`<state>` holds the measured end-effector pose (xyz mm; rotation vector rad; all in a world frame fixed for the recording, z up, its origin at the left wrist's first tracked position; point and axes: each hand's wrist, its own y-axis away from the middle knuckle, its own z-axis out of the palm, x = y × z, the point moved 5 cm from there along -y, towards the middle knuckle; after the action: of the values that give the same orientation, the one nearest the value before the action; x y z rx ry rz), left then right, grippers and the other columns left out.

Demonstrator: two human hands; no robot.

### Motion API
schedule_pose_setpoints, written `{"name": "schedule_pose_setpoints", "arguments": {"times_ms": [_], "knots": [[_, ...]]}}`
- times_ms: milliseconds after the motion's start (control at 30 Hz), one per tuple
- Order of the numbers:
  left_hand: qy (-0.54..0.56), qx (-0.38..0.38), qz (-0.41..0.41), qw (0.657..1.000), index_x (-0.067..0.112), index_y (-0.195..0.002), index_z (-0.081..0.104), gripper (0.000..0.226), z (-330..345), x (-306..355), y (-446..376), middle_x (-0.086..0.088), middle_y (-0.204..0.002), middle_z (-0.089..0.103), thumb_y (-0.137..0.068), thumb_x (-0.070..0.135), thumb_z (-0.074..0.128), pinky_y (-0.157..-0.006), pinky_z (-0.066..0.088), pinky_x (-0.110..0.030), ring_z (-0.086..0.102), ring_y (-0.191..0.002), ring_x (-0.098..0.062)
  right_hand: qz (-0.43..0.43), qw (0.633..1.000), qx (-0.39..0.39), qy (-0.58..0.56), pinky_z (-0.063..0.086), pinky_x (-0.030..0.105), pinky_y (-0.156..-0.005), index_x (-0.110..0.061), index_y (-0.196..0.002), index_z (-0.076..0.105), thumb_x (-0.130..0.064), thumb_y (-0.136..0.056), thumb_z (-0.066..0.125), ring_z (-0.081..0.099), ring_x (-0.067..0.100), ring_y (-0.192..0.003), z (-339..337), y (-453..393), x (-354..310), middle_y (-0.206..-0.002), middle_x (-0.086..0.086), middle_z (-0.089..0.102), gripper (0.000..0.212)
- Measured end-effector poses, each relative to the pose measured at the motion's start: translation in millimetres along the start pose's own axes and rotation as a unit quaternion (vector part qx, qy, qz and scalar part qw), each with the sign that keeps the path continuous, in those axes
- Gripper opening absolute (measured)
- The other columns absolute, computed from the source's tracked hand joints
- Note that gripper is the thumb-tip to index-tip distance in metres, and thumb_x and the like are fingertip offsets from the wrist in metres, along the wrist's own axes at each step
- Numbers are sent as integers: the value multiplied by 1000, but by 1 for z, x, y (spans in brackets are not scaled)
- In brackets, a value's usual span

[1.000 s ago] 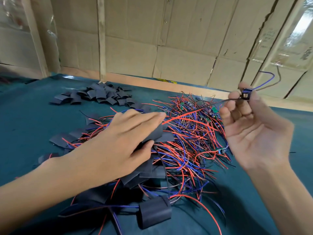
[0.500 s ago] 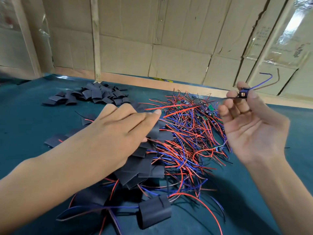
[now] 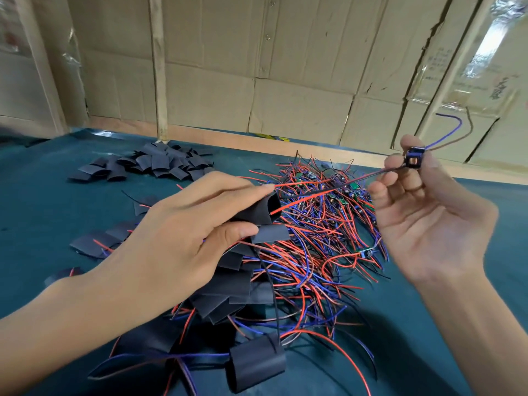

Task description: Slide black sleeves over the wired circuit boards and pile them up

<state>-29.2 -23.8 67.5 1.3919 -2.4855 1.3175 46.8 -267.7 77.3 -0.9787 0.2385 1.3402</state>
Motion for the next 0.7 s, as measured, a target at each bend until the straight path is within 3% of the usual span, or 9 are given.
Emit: {"name": "schedule_pose_setpoints", "arguments": {"times_ms": [167, 333, 700], "knots": [[-13, 2, 7, 1000, 24, -136, 59, 43, 2, -3, 2, 15, -123, 57, -93, 29, 59, -92, 42, -14, 53, -107, 5, -3, 1000, -12, 3, 55, 28, -72, -8, -111, 61, -15, -103, 38, 65, 16, -70, 3, 2, -2, -80, 5, 69, 25], [-14, -12, 1, 1000, 23, -135, 60, 44, 4, -1, 2, 14, -120, 57, -91, 28, 60, -88, 35, -3, 48, -97, 16, -9, 1000, -20, 7, 55, 28, -71, -7, -110, 62, -15, -104, 37, 64, 16, -69, 3, 3, -5, -81, 5, 69, 27], [-5, -19, 28, 999, 14, -134, 61, 43, 6, 5, 3, 8, -120, 58, -91, 22, 61, -88, 35, -3, 45, -97, 18, 5, 1000, -2, 1, 54, 24, -72, -7, -108, 63, -16, -99, 43, 63, 14, -70, 3, 4, -1, -79, 4, 67, 24]]}}
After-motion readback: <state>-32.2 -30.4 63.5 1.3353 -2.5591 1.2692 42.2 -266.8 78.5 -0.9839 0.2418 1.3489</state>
